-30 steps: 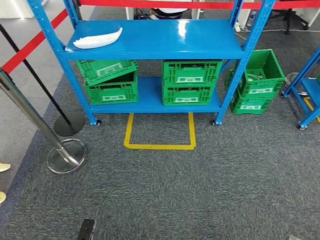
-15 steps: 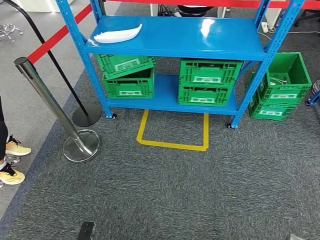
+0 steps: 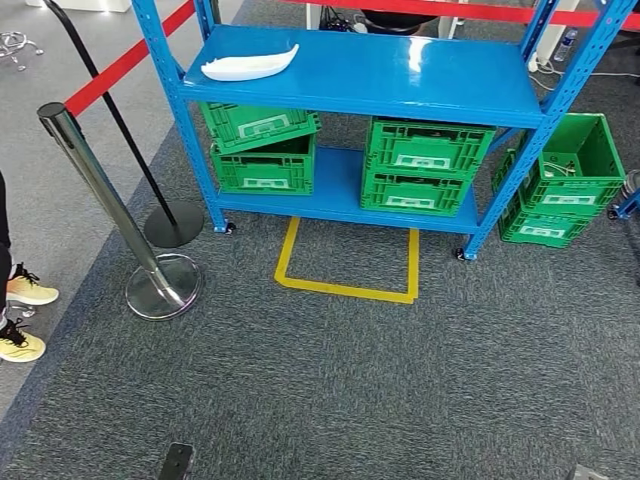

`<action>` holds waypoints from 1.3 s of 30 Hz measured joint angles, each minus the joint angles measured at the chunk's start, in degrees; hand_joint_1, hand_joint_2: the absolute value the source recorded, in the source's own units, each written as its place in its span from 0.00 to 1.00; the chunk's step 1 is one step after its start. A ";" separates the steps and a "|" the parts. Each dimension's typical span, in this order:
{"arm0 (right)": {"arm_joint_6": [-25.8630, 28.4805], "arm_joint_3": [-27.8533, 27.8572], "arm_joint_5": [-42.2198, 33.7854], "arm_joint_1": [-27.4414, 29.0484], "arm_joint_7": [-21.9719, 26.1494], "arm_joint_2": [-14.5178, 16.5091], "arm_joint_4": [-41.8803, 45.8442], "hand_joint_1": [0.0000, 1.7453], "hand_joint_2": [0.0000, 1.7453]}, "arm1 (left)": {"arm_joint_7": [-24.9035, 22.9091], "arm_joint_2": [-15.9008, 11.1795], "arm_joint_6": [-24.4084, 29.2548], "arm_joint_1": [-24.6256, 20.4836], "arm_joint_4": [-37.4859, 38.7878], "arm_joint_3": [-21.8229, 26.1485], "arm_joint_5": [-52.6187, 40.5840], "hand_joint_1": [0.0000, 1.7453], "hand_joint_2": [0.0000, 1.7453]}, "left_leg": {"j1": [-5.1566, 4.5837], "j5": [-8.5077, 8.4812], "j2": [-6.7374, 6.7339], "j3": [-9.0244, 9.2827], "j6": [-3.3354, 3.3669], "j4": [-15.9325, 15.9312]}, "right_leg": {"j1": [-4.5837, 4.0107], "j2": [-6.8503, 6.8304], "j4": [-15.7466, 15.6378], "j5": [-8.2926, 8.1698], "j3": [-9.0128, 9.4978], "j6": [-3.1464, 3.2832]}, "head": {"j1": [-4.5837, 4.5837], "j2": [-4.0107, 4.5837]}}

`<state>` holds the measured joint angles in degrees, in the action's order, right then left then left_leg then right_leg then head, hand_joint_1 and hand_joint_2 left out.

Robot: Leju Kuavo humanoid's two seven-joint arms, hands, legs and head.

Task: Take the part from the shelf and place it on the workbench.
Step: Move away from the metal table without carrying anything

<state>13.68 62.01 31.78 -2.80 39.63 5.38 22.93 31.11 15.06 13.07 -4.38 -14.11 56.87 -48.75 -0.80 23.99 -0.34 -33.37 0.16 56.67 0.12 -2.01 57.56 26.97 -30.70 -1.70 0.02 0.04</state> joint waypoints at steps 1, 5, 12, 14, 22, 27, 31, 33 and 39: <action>0.17 0.00 -0.04 -0.08 0.00 0.13 -0.01 0.00 0.00 | -0.05 0.00 0.01 -0.01 0.00 -0.01 -0.16 0.00 0.00 | -0.01 -0.01 0.00 0.00 0.03 0.01 | 0.01 0.00 0.00 -0.02 0.01 -0.05 | -0.01 0.00; 1.07 0.00 -0.27 -0.33 0.00 0.50 0.01 0.00 0.00 | -0.61 0.01 0.10 -0.11 0.00 -0.09 -0.97 0.00 0.00 | 0.03 -0.05 0.00 0.02 0.09 0.01 | 0.00 0.00 0.01 -0.01 0.00 -0.12 | -0.02 0.01; 1.57 -0.02 -0.73 -0.57 0.00 0.84 0.02 0.00 0.00 | -0.90 0.09 0.23 -0.34 0.00 -0.18 -1.91 0.00 0.00 | 0.14 -0.17 0.00 0.04 0.05 0.00 | -0.08 0.00 0.10 0.00 -0.05 -0.13 | -0.02 0.00; 1.92 -0.02 -1.02 -0.69 0.00 0.89 0.01 0.00 0.00 | -1.14 0.12 0.39 -0.51 0.01 -0.28 -2.34 0.00 0.00 | 0.15 -0.18 0.00 0.04 0.04 0.00 | -0.09 0.00 0.12 0.00 -0.06 -0.13 | -0.02 0.00; 2.65 -0.02 -1.44 -1.08 -0.01 0.92 -0.01 0.00 0.00 | -1.78 0.13 1.02 -1.58 -0.01 -0.85 -3.20 0.00 0.00 | -0.02 -0.06 0.02 -0.05 0.39 0.06 | 0.07 -0.03 -0.15 -0.14 0.04 -0.42 | -0.02 0.01; 3.05 -0.05 -0.62 -1.33 0.00 0.95 -0.02 0.00 0.00 | -1.75 0.26 1.16 -2.27 -0.01 -1.05 -2.60 0.00 0.00 | 0.59 -1.16 0.28 1.37 1.65 -2.66 | 0.27 1.17 4.02 2.39 -2.12 -1.41 | 0.16 0.00; 2.93 -0.08 -0.27 -1.16 0.00 0.96 -0.05 0.00 0.00 | -1.57 0.25 1.62 -2.34 -0.01 -1.05 -2.01 0.00 0.00 | 0.86 -1.00 0.72 1.53 1.39 -2.66 | 0.96 1.87 15.26 6.13 -8.34 -2.26 | 0.36 0.01; 2.75 -0.09 -0.19 -1.15 0.00 0.95 -0.06 0.00 0.00 | -1.51 0.24 1.84 -2.26 -0.01 -1.04 -1.72 0.00 0.00 | 1.46 -0.57 1.07 1.68 0.52 -2.14 | 1.67 1.86 10.21 2.31 -6.25 -3.12 | 0.35 0.01; 2.22 -0.16 0.13 -1.29 -0.01 1.39 -0.31 0.00 0.00 | -0.86 -0.15 2.02 -2.19 -0.14 -1.03 -1.06 0.00 0.00 | 1.89 0.64 1.65 1.01 -1.90 0.11 | 2.11 2.97 2.32 -0.07 -2.13 -1.75 | 0.55 0.01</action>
<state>15.90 61.85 31.91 -4.09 39.62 6.78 22.62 30.26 14.91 15.09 -6.56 -14.25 55.84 -49.81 1.09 24.64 1.31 -32.36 -1.74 56.78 2.23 0.97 59.89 26.90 -32.83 -3.45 0.57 0.04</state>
